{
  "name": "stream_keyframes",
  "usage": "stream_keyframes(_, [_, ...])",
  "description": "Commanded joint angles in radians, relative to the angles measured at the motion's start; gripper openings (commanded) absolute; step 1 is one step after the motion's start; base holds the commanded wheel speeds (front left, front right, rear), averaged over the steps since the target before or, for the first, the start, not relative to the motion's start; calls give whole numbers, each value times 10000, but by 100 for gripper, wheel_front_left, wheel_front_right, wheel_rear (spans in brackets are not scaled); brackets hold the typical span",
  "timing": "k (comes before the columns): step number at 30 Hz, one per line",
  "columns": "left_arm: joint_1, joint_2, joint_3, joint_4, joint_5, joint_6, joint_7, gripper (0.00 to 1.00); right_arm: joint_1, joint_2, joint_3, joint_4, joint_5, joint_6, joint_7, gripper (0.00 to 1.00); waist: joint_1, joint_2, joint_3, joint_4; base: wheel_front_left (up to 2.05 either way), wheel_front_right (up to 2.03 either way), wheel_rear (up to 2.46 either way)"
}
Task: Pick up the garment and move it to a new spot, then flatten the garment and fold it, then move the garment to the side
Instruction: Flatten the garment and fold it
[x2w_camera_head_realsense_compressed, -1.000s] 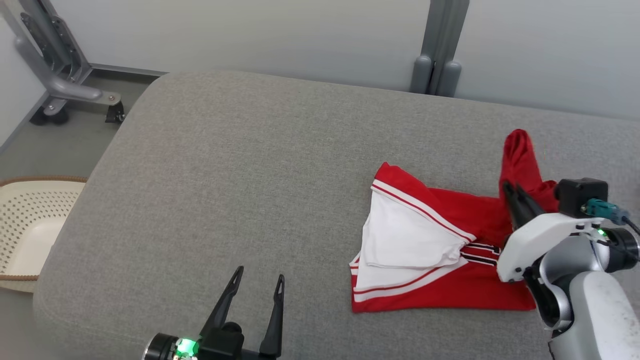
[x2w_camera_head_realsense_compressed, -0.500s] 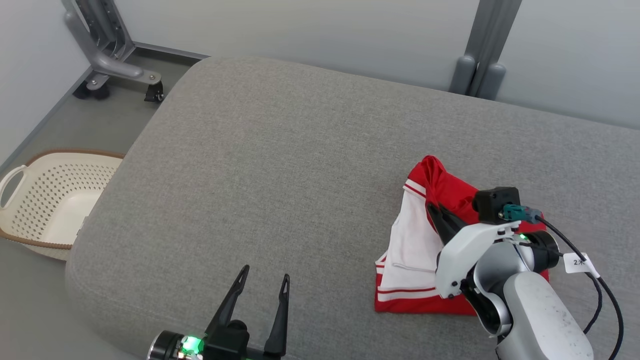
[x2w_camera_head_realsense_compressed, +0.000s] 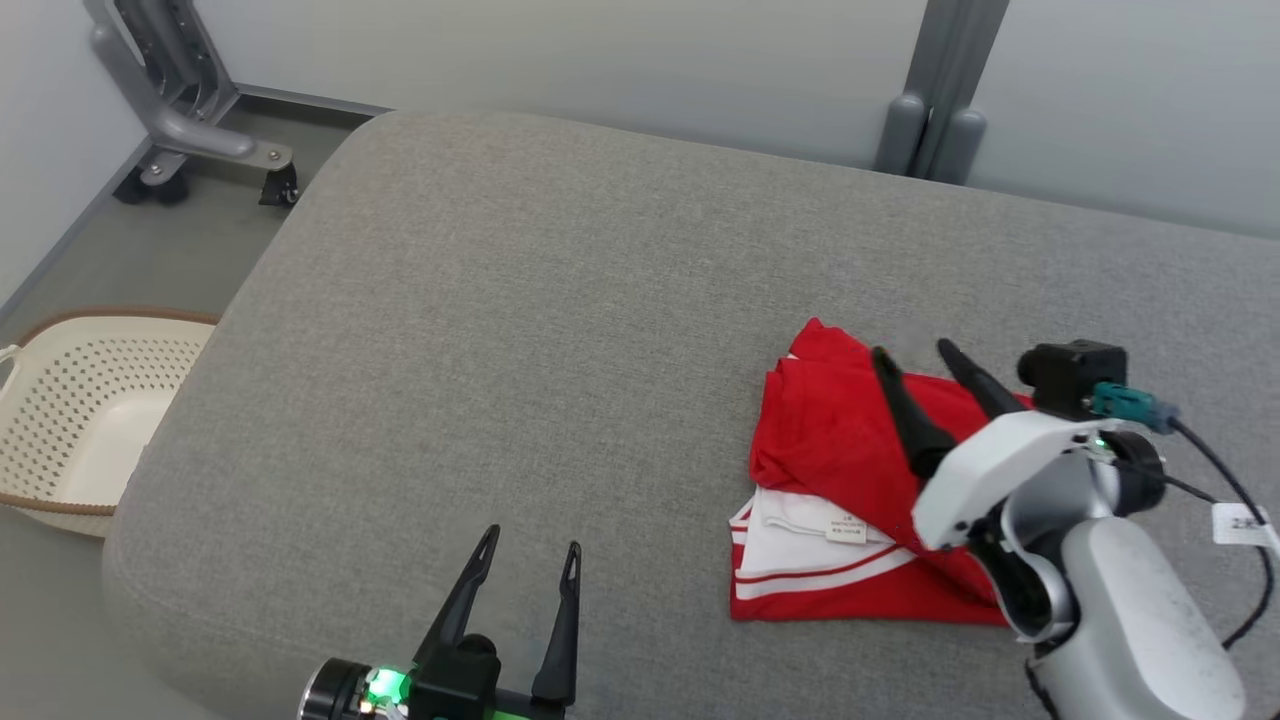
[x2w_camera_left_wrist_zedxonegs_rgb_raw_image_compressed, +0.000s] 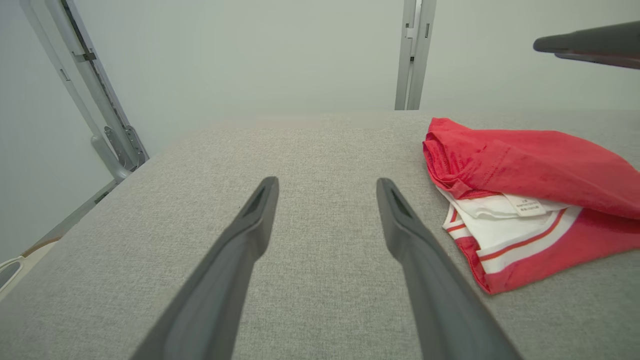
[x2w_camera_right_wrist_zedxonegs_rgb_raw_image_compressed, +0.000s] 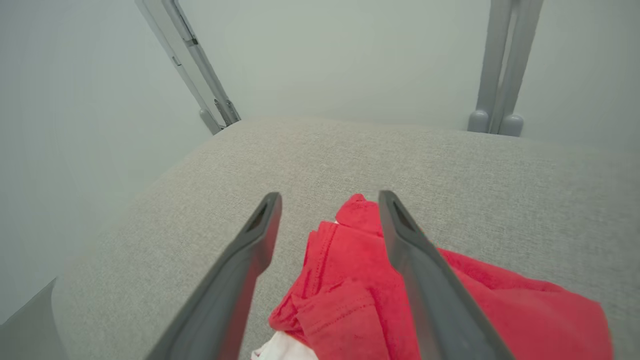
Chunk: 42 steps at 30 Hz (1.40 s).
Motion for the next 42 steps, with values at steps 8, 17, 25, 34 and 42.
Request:
stream_keyframes(8, [-196,-66,97,-26,129,-48,-32,100,814,-1111,-1105,48,1528,-3,634,39,0,0,41,-515,0,0,0])
stream_keyframes(17, [-356,-142,-2,42,145,-180,-31,100,288,-1608,-495,965,5276,-1,2091,0,0,0,204,-412,0,0,0])
stream_keyframes(25, [-527,-187,-158,199,240,-224,-31,100,-68,-2142,482,2077,6278,-1,2876,0,0,0,344,157,0,0,0])
stream_keyframes(34, [-399,-210,-152,311,232,-213,-32,100,-34,-1996,2311,1896,7067,-1,3073,0,0,0,131,41,0,0,0])
stream_keyframes(42, [-123,-116,-48,326,298,-179,-32,100,913,-2455,3529,415,7690,-1,2672,0,0,0,-331,-402,0,0,0])
